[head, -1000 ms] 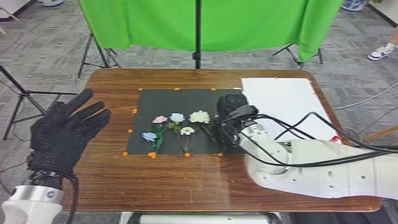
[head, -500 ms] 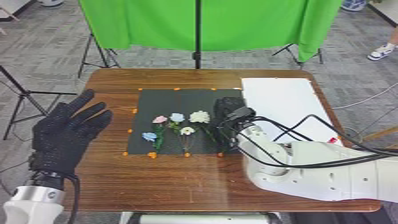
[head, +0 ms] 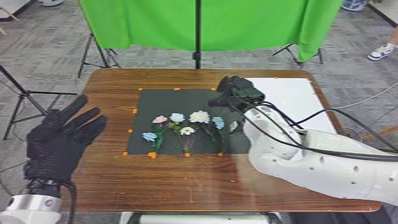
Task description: Arrange flowers
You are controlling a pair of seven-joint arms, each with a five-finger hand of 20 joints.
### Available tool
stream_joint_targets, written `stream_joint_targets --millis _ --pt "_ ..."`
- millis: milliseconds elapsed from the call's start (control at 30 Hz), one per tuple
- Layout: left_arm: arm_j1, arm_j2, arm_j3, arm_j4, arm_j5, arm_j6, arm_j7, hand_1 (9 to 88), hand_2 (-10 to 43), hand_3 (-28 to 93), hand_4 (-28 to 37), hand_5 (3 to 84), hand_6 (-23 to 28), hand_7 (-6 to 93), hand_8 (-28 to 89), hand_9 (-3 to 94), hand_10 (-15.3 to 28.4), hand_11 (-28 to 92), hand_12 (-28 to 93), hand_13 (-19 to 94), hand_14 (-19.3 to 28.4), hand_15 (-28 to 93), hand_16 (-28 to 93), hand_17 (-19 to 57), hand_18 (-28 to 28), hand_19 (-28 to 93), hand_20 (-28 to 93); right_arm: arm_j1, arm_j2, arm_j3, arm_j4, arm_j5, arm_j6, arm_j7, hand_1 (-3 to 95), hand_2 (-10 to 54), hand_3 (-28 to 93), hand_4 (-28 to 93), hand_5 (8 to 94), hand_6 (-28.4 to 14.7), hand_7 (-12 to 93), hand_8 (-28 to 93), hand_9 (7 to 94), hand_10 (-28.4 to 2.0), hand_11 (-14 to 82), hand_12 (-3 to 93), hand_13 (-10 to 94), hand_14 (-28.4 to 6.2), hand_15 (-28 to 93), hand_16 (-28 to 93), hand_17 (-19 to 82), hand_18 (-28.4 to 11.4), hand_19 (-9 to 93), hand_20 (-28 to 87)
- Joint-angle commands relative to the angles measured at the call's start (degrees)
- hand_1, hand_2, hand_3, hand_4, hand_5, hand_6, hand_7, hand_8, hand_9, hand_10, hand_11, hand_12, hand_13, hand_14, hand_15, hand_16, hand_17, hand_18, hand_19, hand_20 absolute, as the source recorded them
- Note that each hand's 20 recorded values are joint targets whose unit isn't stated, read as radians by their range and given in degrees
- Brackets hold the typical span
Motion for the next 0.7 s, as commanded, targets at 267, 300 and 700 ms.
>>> stream_joint_targets --millis 267,300,700 --pt "1.3 1.84 -4.26 1.65 -0.18 0.22 0.68 19.7 8.5 75 -28.2 31.1 6.2 14.6 -10 28.4 19.2 22 10 22 28.3 48 -9 -10.5 28.4 58 6 -37.6 13.2 53.1 -7.0 38.7 -6.2 -29.1 23.7 -5.0 76 -28 51.8 -2.4 13 -11 57.6 -15.2 18.5 14.9 51 -14.5 57 10 23 -21.5 75 10" --pt "1.5 2.22 -4.41 1.81 -0.19 0.3 1.14 19.3 8.7 75 -28.2 28.8 4.6 14.8 -10 26.5 18.2 21 10 21 27.5 46 -9 -11.5 28.4 57 6 -39.8 13.1 55.4 -6.5 41.6 -6.9 -30.8 23.4 -4.9 76 -28 49.8 -2.5 13 -11 55.3 -15.3 17.9 14.8 47 -15.5 52 10 21 -22.3 72 10" --pt "0.2 3.2 -3.64 3.74 -0.88 -0.21 1.58 18.5 8.0 75 -28.3 29.0 3.3 14.8 -11 27.4 18.1 20 12 20 26.0 42 -6 -12.2 28.4 54 6 -55.2 13.6 65.2 -2.0 79.3 -6.9 -48.6 22.0 -3.8 79 -28 45.0 -1.6 15 -12 43.8 -14.3 8.7 14.3 33 -17.9 20 17 9 -25.0 48 12"
